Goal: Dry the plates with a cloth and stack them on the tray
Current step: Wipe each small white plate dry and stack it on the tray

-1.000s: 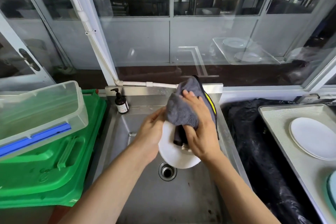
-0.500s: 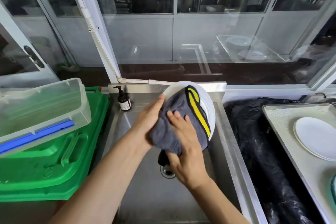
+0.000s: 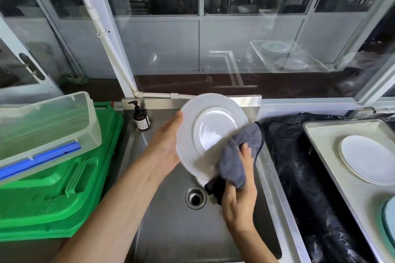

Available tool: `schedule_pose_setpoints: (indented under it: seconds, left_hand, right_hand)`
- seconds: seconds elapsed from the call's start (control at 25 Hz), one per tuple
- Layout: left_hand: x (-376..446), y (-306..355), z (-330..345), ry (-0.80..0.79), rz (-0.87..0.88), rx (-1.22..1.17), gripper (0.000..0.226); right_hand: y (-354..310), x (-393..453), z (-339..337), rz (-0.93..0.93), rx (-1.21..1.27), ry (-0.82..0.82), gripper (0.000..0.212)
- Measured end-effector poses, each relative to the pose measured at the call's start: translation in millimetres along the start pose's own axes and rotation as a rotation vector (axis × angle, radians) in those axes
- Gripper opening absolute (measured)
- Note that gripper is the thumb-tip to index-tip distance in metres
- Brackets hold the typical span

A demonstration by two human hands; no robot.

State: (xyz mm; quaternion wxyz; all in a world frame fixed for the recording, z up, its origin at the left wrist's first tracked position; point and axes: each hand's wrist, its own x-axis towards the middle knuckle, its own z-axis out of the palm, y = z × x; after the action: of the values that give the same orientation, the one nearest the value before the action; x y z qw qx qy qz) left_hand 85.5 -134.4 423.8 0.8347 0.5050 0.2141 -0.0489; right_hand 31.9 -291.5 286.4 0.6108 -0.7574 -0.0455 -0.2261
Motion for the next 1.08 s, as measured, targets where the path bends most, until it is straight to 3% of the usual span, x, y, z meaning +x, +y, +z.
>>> schedule_pose_setpoints:
  seconds: [0.08, 0.16, 0.28, 0.36, 0.52, 0.6, 0.72, 0.76, 0.92, 1.08]
  left_hand:
    - [-2.6, -1.8, -2.7, 0.003, 0.002, 0.044, 0.036]
    - [-4.5, -2.8, -4.7, -0.031, 0.015, 0.048, 0.032]
    - [-5.0, -6.5, 1.5, -0.023, 0.055, 0.058, 0.024]
    - [-1.4, -7.0, 6.2, 0.065, 0.093, 0.049, 0.015]
    - [8.9, 3.0, -0.4, 0.132, 0.114, 0.087, 0.020]
    - [10.4, 2.3, -3.3, 0.147, 0.121, 0.075, 0.014]
    - [4.1, -6.5, 3.4, 0.107, 0.116, 0.070, 0.014]
    - [3.0, -6.5, 5.2, 0.102, 0.122, 0.079, 0.012]
    - [6.9, -0.6, 9.4, 0.096, 0.160, 0.111, 0.014]
    - [0.2, -9.4, 9.9, 0.060, 0.067, 0.050, 0.017]
  right_hand:
    - [-2.9, 25.8, -2.2, 0.205, 0.088, 0.079, 0.065]
    - [-9.9, 54.8, -7.5, 0.200, 0.059, 0.094, 0.064]
    - [-27.3, 83.4, -5.5, -0.069, -0.128, -0.003, 0.065]
    - [-37.5, 82.3, 4.8, -0.272, -0.191, -0.156, 0.065]
    - [-36.6, 39.5, 16.2, -0.512, -0.202, -0.458, 0.064]
    - [-32.9, 37.0, 12.6, -0.472, -0.189, -0.429, 0.062]
    - [-33.0, 52.3, 13.9, -0.228, -0.158, -0.214, 0.064]
    - [-33.9, 52.6, 16.2, -0.223, -0.145, -0.197, 0.065]
    - [-22.9, 15.9, 12.9, -0.465, -0.242, -0.409, 0.059]
    - [-27.5, 23.9, 12.2, -0.445, -0.247, -0.349, 0.057]
